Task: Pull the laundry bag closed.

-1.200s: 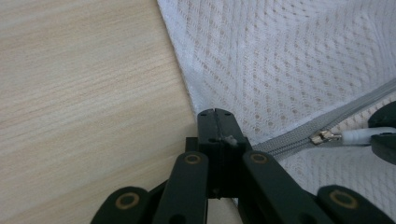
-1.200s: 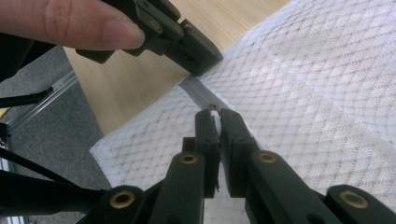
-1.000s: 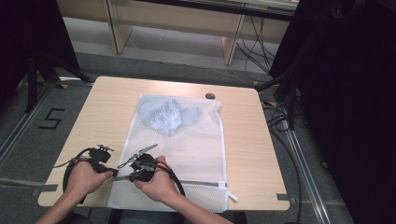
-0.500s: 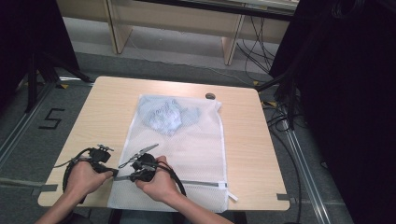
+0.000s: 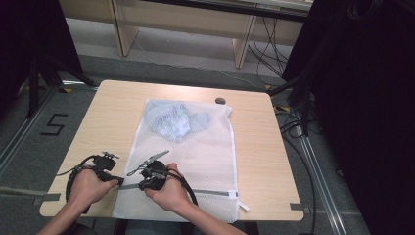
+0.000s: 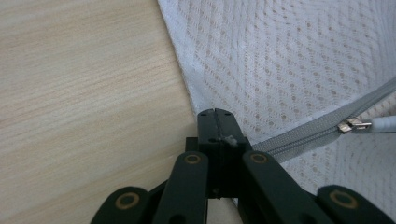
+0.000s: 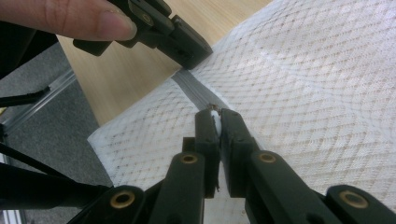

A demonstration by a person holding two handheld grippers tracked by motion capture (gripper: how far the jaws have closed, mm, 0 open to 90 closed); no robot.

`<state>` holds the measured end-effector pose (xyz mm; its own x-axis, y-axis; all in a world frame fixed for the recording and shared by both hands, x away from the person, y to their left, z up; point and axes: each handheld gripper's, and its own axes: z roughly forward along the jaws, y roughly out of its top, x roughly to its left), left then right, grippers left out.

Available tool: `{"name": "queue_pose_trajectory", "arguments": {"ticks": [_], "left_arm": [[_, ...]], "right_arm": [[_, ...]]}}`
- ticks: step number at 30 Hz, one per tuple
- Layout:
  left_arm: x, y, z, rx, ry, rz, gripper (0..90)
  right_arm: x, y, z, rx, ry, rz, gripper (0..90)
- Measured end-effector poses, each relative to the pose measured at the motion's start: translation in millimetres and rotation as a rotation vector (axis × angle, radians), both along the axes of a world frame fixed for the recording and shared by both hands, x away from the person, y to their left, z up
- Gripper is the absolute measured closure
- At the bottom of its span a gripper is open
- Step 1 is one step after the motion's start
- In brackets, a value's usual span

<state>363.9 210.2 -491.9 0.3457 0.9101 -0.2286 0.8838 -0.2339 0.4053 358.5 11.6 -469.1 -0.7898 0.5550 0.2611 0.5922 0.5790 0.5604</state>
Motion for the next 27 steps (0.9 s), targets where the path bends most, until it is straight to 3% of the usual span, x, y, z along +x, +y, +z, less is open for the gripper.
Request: {"name": "queue_pose_trajectory", "arguments": {"ticks": [9, 11, 17, 27], "left_arm": [[0.0, -0.1, -0.2, -0.001, -0.002, 0.000, 90.0], [0.0, -0.2, 0.0, 0.002, -0.001, 0.001, 90.0], [0.0, 0.1, -0.2, -0.002, -0.001, 0.000, 90.0], [0.0, -0.1, 0.0, 0.001, -0.001, 0.000, 90.0]], "right_arm": [[-0.1, -1.0, 0.6, -0.005, 0.006, -0.004, 87.2], [1.6, -2.2, 0.3, 0.000, -0.011, 0.016, 87.2], [1.0, -3.5, 0.3, -0.008, 0.016, -0.015, 87.2], [2.8, -5.7, -0.2, -0.019, 0.009, -0.014, 87.2]]}}
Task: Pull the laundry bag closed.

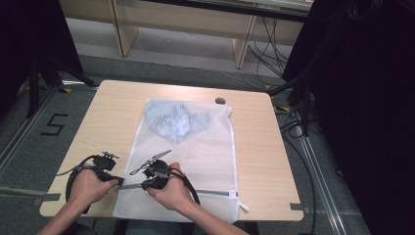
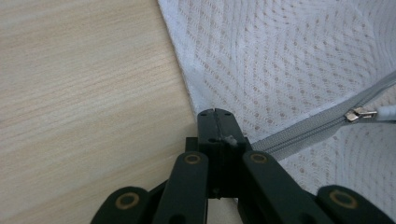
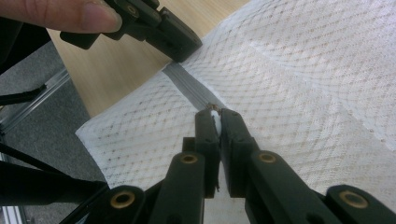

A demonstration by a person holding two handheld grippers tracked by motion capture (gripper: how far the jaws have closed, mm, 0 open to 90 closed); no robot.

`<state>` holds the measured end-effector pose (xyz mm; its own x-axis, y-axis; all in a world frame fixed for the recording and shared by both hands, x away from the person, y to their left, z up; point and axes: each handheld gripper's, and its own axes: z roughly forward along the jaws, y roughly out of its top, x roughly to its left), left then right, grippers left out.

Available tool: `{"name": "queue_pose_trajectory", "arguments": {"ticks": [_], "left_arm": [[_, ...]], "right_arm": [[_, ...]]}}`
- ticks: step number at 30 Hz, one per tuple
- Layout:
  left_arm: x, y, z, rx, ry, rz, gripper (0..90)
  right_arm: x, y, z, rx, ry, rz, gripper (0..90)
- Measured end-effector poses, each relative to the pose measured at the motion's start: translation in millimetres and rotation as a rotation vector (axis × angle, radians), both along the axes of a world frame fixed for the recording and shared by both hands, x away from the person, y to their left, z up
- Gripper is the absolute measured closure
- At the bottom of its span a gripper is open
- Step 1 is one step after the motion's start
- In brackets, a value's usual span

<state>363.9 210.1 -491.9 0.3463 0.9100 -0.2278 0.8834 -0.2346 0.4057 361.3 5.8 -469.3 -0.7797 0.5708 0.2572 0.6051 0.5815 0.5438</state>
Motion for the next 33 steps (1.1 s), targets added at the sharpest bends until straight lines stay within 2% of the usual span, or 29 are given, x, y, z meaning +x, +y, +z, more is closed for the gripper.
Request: {"name": "queue_pose_trajectory", "arguments": {"ticks": [8, 9, 10, 17, 18, 24, 33], "left_arm": [[0.0, 0.1, -0.1, -0.002, -0.001, 0.001, 90.0], [0.1, 0.1, -0.1, -0.001, 0.000, -0.001, 90.0], [0.1, 0.1, -0.1, -0.001, -0.001, -0.001, 90.0], [0.1, 0.8, 0.2, 0.006, 0.002, -0.010, 90.0], [0.1, 0.8, 0.3, 0.007, 0.003, -0.012, 90.0], [0.2, 0.1, -0.2, -0.003, -0.001, -0.001, 90.0], [0.3, 1.0, 0.1, 0.005, 0.002, -0.013, 90.0]], "right_arm": [[0.0, -0.7, 0.7, -0.005, 0.008, 0.000, 87.2], [1.3, -1.7, 0.7, -0.005, -0.005, 0.013, 87.2], [-0.8, -1.0, 2.0, -0.008, 0.025, -0.009, 87.2], [0.8, -4.2, 0.3, -0.016, 0.016, 0.006, 87.2], [-0.6, -4.6, 1.0, -0.018, 0.031, -0.013, 87.2], [0.6, -7.3, 1.5, -0.014, 0.026, -0.003, 87.2], [-0.6, -9.1, 3.2, -0.021, 0.017, 0.003, 87.2]]}}
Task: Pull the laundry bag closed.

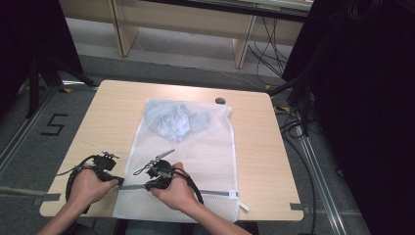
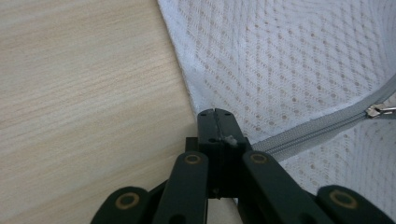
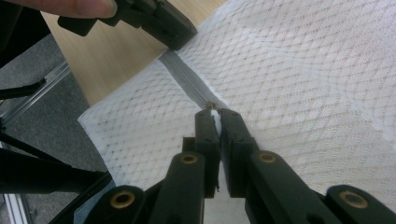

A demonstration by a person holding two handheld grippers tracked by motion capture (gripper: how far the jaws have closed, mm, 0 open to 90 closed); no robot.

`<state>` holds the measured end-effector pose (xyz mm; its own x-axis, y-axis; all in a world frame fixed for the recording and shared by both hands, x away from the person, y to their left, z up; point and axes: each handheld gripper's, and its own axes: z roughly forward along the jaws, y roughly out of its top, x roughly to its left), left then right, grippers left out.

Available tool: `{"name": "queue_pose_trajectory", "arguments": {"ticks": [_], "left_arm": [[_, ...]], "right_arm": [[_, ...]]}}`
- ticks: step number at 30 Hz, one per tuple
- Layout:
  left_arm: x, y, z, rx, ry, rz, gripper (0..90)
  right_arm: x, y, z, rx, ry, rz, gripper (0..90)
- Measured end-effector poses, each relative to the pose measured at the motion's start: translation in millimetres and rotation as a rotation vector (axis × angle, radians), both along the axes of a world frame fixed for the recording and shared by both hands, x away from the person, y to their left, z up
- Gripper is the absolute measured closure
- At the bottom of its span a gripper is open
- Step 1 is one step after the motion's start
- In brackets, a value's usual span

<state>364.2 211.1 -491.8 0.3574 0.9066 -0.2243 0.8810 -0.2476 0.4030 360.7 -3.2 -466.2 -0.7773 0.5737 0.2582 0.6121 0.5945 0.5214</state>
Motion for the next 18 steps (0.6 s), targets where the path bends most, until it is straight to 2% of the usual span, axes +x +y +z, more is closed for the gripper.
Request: {"name": "queue_pose_trajectory", "arguments": {"ticks": [18], "left_arm": [[0.1, -0.1, 0.2, 0.003, 0.000, -0.003, 90.0]], "right_arm": [[-0.3, -8.4, 4.4, 0.003, -0.001, 0.002, 87.2]]}}
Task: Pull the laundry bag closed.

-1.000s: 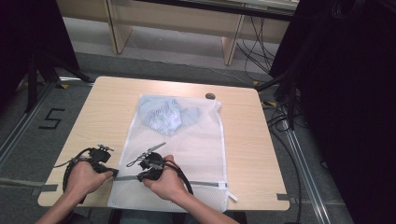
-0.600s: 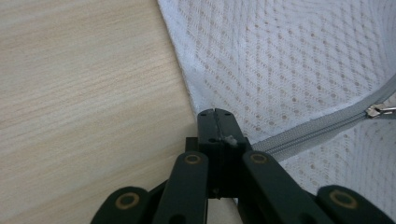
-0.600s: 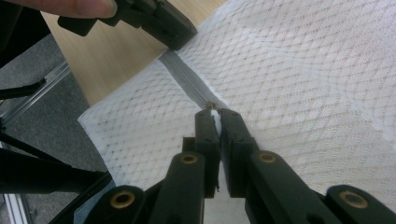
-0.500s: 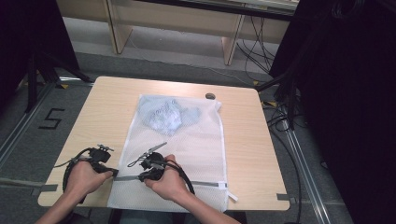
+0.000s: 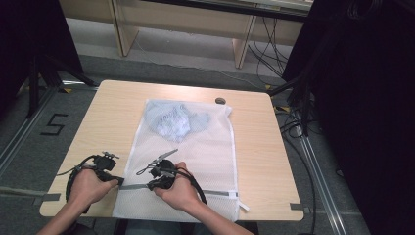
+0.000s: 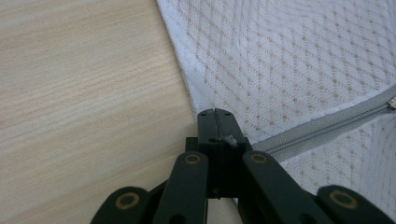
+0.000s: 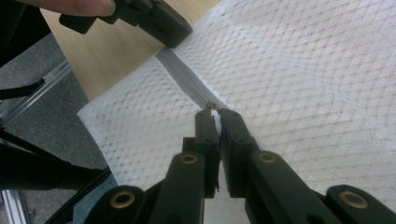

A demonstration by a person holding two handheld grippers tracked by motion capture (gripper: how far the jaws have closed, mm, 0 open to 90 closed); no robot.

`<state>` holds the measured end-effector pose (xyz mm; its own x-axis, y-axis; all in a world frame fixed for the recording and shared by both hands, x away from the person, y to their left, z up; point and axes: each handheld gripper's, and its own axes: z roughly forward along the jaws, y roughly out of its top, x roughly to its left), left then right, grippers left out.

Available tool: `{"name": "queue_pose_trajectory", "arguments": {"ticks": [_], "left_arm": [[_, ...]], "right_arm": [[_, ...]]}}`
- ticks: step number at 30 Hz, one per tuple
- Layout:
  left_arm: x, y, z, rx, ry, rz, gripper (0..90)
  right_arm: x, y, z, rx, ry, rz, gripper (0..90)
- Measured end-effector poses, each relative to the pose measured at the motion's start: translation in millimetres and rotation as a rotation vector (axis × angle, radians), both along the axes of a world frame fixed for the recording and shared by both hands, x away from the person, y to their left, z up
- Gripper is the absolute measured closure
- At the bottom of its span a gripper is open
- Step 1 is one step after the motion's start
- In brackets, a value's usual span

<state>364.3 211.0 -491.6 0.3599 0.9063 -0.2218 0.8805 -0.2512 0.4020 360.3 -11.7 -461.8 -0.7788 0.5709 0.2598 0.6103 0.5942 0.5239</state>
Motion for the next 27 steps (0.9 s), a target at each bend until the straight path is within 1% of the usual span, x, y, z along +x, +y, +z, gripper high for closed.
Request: {"name": "queue_pose_trajectory", "arguments": {"ticks": [3, 10, 12, 14, 18, 24, 25, 26, 27], "left_arm": [[-0.2, 0.0, 0.0, -0.001, 0.000, 0.002, 90.0], [-0.1, 0.0, 0.0, 0.001, 0.000, 0.000, 90.0], [0.0, -0.1, 0.0, 0.001, 0.000, 0.000, 90.0], [-0.1, 0.1, 0.0, 0.001, 0.001, -0.001, 90.0], [-0.2, 0.0, 0.0, 0.000, 0.001, 0.001, 90.0], [-0.1, 0.1, 0.0, -0.001, 0.000, 0.001, 90.0], [-0.1, -0.4, -0.3, -0.007, -0.002, 0.008, 90.0], [-0.1, -0.6, -0.6, -0.010, -0.004, 0.012, 90.0], [-0.2, -0.6, -0.5, -0.010, -0.003, 0.011, 90.0]], "right_arm": [[-0.6, -1.4, 0.2, -0.003, 0.003, -0.014, 87.2], [-0.4, -3.4, 0.6, -0.001, 0.001, -0.006, 87.2], [-1.2, -3.9, 1.4, -0.008, 0.006, -0.019, 87.2], [-0.4, -4.9, 0.7, 0.001, 0.004, -0.010, 87.2], [-0.8, -6.0, 1.0, 0.001, 0.008, -0.015, 87.2], [-1.4, -7.9, 1.0, -0.003, -0.001, -0.017, 87.2], [-1.7, -8.7, 1.6, -0.004, 0.012, -0.027, 87.2], [-1.1, -8.8, 0.8, 0.001, 0.006, -0.015, 87.2], [-1.5, -8.8, 0.8, -0.003, 0.005, -0.021, 87.2]]}}
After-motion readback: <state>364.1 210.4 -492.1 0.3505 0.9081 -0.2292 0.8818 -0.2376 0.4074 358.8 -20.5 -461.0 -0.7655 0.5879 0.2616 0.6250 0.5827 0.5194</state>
